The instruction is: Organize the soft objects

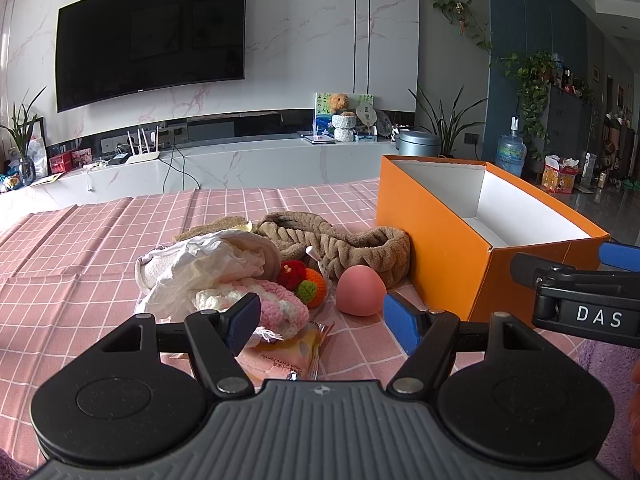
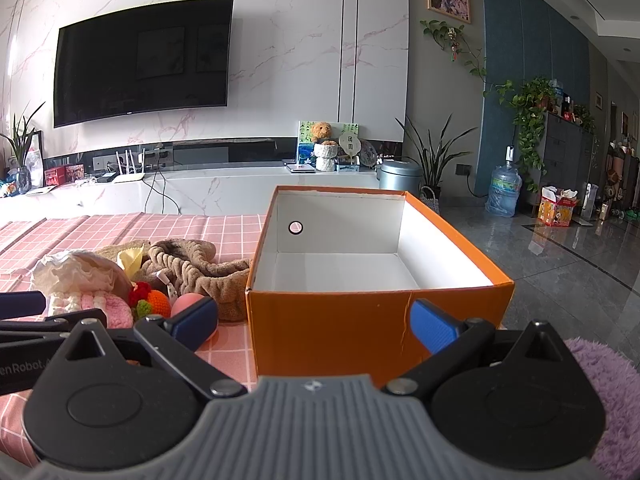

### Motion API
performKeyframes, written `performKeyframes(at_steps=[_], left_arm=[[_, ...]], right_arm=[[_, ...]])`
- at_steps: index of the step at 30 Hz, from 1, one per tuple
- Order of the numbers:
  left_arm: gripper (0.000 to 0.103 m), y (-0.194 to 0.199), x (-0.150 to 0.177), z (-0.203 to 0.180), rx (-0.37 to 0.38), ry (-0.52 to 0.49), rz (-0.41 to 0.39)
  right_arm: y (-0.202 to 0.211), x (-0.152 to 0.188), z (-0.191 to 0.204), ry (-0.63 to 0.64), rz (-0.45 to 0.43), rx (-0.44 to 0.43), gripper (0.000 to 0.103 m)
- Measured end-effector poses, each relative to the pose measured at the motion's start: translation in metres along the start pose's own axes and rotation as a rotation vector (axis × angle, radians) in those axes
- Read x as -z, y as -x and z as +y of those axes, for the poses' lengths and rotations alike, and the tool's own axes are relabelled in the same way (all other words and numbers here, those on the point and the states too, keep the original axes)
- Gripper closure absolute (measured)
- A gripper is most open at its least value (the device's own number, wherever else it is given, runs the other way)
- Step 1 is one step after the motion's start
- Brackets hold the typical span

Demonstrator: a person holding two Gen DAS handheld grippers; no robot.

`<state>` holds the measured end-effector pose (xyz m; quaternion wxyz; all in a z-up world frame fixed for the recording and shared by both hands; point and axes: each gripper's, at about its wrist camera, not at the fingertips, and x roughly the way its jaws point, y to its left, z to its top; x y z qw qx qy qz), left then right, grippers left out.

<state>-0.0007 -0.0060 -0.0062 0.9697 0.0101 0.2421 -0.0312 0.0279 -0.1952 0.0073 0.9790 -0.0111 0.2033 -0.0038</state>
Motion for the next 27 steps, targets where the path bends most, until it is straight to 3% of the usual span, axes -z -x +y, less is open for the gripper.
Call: performKeyframes(at_steps=[10, 15, 19, 23, 25, 27], left_arm=[[0.02, 0.0, 0.0, 0.001, 0.001, 0.005, 0.002], [0.027, 0.0, -0.001, 0.002, 0.01, 0.018, 0.008], [0.038, 0.001, -0.007, 0.012, -0.001, 0.048, 0.032], [0.047, 0.001, -0.014, 0.031, -0.039, 0.107, 0.066], [0.049, 0.0, -0.016, 0.039, -0.028, 0.131, 0.084], [0.049, -0.003, -0.019, 0.047, -0.036, 0.15, 0.111]], right_arm=[[-0.003, 0.003, 0.003, 0.012, 0.004, 0.0, 0.002], [-0.006, 0.002, 0.01, 0.037, 0.008, -0.044, 0.003], [-0.007, -0.003, 0.024, 0.099, 0.03, -0.091, 0.004], [-0.007, -0.009, 0.04, 0.151, 0.041, -0.15, 0.019], [-0.007, -0.01, 0.047, 0.174, 0.042, -0.181, 0.022], [-0.006, -0.011, 0.056, 0.21, 0.036, -0.202, 0.032]])
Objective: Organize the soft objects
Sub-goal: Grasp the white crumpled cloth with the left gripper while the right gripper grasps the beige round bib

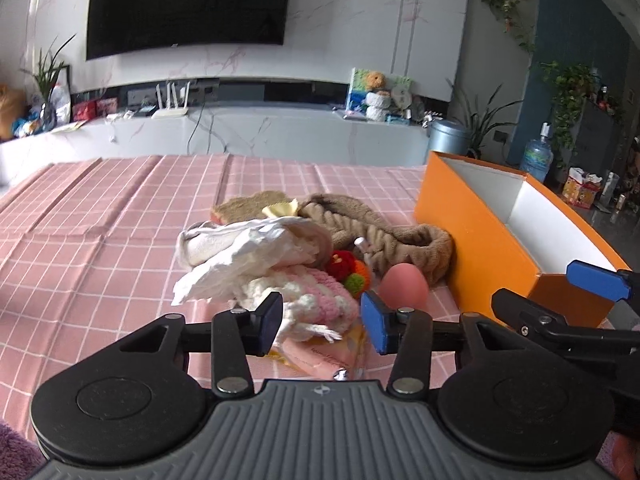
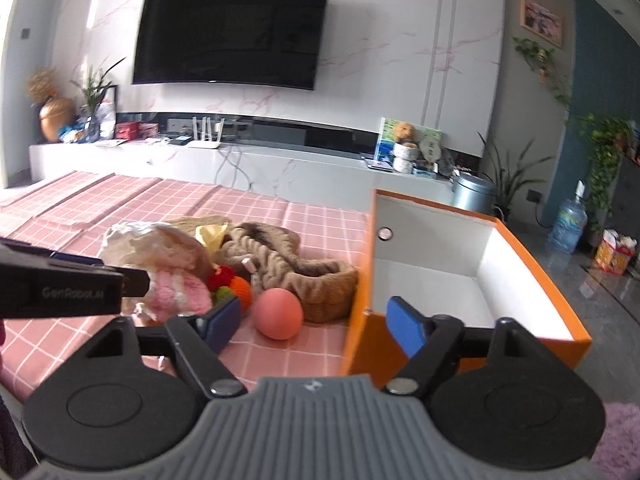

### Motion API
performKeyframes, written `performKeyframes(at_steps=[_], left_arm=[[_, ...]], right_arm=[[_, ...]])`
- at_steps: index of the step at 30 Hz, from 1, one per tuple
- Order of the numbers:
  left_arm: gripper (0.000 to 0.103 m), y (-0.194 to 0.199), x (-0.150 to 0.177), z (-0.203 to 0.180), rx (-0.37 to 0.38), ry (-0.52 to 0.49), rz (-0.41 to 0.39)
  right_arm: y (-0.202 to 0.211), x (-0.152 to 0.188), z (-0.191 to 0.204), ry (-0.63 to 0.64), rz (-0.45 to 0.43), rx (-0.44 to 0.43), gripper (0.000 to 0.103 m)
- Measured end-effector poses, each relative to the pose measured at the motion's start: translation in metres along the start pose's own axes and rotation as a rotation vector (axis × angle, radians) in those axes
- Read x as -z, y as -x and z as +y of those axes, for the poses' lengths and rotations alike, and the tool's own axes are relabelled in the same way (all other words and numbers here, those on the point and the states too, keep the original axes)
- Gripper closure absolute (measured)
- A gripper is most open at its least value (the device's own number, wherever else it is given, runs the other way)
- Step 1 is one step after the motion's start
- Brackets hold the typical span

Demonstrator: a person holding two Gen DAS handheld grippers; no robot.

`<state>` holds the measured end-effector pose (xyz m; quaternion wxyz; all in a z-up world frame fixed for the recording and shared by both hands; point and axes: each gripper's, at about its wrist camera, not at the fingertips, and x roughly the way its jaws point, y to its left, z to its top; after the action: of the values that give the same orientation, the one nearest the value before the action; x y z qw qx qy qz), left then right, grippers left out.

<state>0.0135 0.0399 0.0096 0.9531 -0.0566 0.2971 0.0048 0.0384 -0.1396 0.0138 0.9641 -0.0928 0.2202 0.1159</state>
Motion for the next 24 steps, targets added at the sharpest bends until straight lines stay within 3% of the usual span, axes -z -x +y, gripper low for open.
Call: performKeyframes(at_steps=[7, 17, 24], left_arm=[[0.051, -0.009, -0.016, 0.019, 0.004, 0.003, 0.047], [0.051, -0.036, -0.041, 0.047, 0.001, -0.091, 0.08], [0.05, -0.048, -0.038, 0.072, 0.057, -0.044, 0.067]], right_arm=[[-0.02, -0.012, 0.023, 0.091, 0.02, -0.084, 0.045], [-0.06, -0.042, 0.045, 0.189, 0.034, -0.162, 0.057], [-0.087, -0.056, 0.061, 0.259, 0.027, -0.245, 0.063]])
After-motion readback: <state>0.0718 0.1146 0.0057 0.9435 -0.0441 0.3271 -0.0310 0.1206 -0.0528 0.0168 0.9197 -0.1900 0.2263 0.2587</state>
